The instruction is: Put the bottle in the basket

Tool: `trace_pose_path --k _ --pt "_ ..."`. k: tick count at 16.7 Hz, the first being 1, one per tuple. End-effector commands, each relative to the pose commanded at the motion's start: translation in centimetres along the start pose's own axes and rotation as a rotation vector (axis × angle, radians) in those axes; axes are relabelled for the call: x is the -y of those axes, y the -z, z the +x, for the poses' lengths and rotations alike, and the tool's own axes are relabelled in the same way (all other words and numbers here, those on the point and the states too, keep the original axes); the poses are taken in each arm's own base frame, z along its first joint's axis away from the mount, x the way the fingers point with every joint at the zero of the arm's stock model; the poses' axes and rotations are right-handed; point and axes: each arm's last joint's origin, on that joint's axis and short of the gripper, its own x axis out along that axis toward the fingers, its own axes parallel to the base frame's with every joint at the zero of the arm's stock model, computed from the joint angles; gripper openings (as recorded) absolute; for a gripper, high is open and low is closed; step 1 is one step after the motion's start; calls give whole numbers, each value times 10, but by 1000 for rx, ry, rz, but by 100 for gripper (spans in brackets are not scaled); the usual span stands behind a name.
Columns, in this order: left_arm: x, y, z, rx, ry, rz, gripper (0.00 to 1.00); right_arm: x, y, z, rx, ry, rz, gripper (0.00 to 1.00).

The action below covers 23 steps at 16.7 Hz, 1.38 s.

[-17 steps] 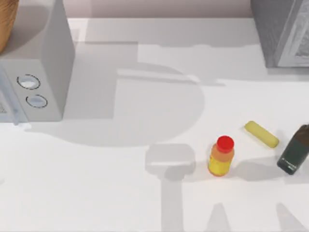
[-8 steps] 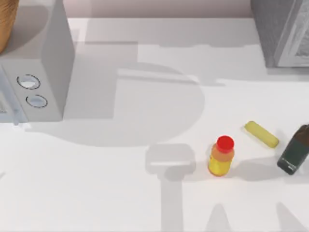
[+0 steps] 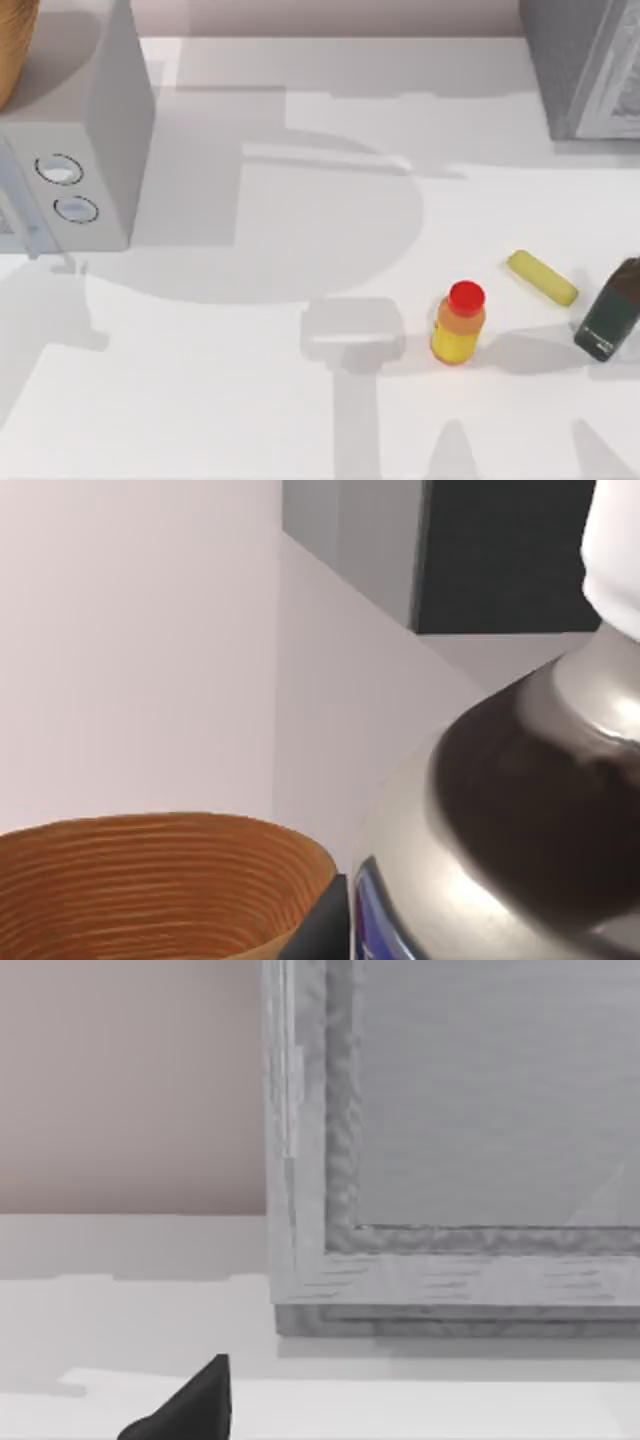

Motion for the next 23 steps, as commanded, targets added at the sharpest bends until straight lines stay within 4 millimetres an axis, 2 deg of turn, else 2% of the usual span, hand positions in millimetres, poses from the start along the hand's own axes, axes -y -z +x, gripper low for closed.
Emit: trace_pose_path --k 2,4,5,7,9,10,13,19,23 --pt "30 -28 46 11 -132 7 0 0 0 0 0 0 0 100" --pt "41 -44 106 7 -253 20 0 0 0 0 0 0 0 100" --pt "39 -48 138 0 -308 26 0 0 0 0 0 0 0 100" --pt "19 -46 198 -23 -398 35 0 0 0 0 0 0 0 100" --pt "-9 -38 244 -53 -460 37 0 0 0 0 0 0 0 100" --pt "-24 -32 261 -67 -480 36 0 0 0 0 0 0 0 100" --pt "-52 -20 289 -93 -507 31 0 0 0 0 0 0 0 100" --pt "-55 -15 294 -109 -507 32 0 0 0 0 0 0 0 100" --pt "-65 0 310 -104 -507 31 0 0 0 0 0 0 0 100"
